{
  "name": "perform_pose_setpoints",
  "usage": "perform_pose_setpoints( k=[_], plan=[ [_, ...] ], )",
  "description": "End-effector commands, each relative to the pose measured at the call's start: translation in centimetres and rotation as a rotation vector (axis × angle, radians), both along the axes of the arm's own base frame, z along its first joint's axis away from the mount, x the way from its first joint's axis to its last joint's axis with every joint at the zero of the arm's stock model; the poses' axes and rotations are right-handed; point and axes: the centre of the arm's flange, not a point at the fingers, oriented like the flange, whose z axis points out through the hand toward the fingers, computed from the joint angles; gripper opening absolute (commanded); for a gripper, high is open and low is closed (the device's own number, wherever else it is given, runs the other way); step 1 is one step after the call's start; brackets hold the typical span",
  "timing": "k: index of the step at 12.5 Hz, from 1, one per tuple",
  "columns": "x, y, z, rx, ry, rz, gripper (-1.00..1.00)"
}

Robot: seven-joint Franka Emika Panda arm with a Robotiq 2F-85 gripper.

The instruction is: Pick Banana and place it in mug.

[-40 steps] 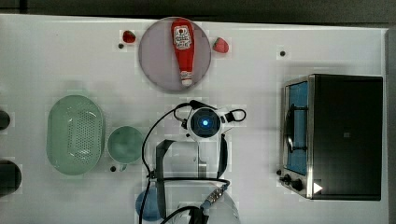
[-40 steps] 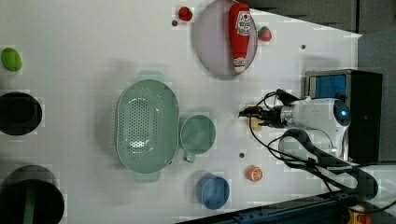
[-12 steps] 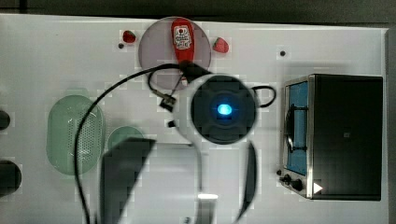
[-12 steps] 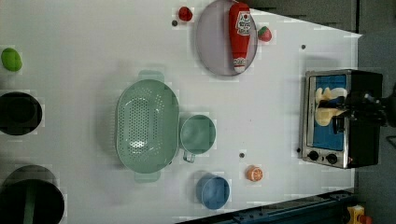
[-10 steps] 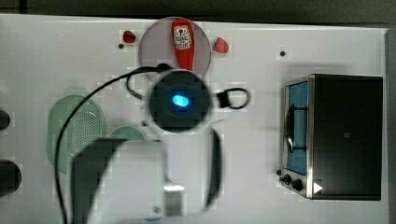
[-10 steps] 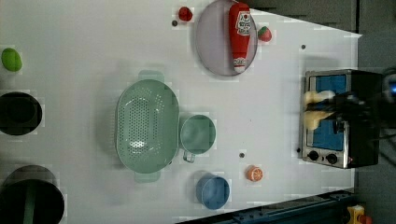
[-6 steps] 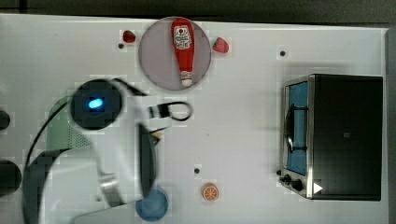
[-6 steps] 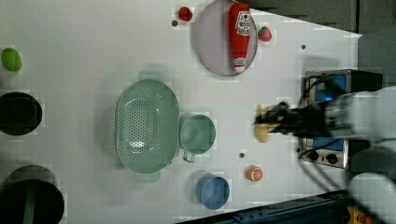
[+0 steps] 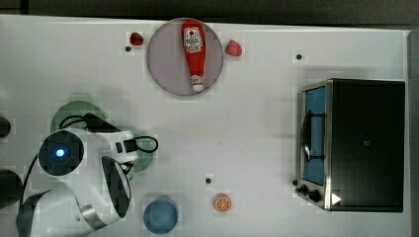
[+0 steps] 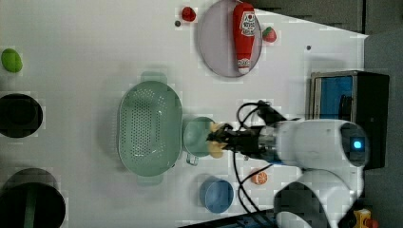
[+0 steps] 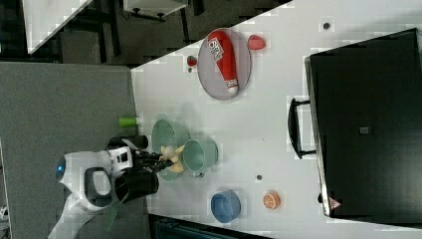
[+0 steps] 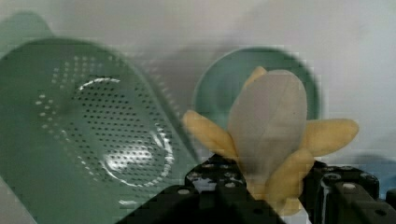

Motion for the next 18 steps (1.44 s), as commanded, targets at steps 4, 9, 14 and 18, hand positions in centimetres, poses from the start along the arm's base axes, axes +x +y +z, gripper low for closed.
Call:
perform_pose_setpoints(
  k=[4,9,14,18],
  plan=[
    [1.8,-2.9,-4.7,0.012,0.019,-0.201,0.22],
    [2.4,-3.0,-4.0,0.024,-0.008,-0.209,1.00],
    [5.3,-6.6,7.9,-0.004,-0.074,-0.233,1.00],
    [7.1,-15.4,21.3,-0.025,-0.083,-0.203,1.00]
  ],
)
